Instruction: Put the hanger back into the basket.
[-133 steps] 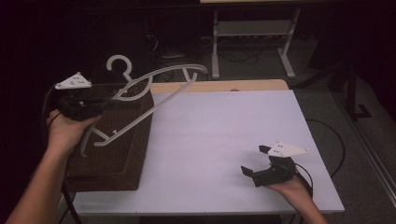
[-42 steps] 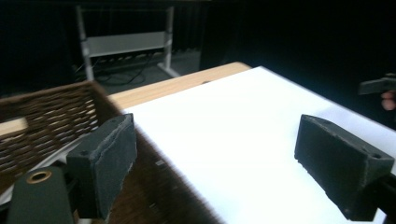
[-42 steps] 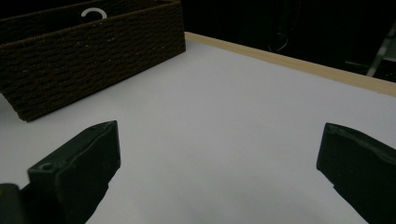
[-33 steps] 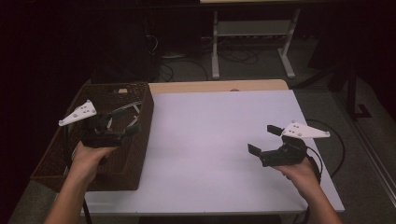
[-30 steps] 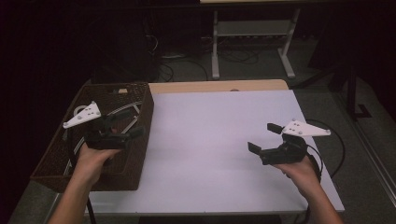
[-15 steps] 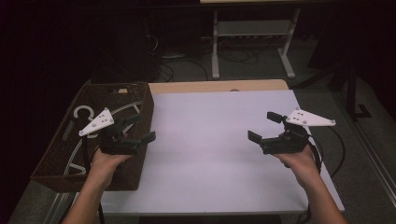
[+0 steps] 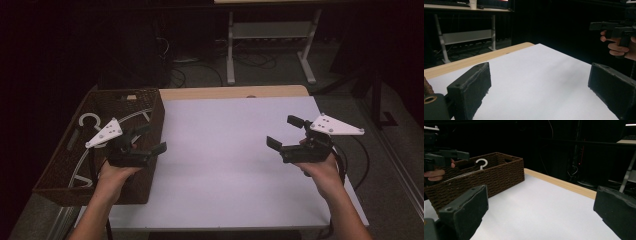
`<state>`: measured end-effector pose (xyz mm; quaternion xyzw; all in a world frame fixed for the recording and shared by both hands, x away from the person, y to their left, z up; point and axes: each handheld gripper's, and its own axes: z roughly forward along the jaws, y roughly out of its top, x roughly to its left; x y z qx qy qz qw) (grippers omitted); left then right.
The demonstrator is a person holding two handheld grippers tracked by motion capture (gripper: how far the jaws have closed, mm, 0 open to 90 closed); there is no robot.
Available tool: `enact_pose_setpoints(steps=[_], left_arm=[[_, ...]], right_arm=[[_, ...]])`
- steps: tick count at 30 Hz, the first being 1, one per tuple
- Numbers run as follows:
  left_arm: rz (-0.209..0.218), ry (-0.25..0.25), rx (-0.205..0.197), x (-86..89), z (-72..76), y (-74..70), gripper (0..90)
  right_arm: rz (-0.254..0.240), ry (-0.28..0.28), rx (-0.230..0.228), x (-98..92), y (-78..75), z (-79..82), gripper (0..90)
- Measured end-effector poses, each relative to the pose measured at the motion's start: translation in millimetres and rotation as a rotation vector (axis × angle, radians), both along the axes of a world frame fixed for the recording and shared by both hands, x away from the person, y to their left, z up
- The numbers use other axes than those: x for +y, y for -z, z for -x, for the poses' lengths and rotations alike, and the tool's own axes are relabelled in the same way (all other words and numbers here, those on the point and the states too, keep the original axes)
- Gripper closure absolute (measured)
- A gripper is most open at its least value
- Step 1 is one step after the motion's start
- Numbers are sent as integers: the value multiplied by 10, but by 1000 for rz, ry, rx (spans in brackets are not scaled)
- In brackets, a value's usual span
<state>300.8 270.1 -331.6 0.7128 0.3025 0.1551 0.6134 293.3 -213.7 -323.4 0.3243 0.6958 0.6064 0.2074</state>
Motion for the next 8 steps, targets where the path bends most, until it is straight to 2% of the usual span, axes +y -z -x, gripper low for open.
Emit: enact_pose_setpoints(steps=[8], left_arm=[[0,1,-3,0,2,-5,45]], right_arm=[[1,0,6,-2,-1,13,0]])
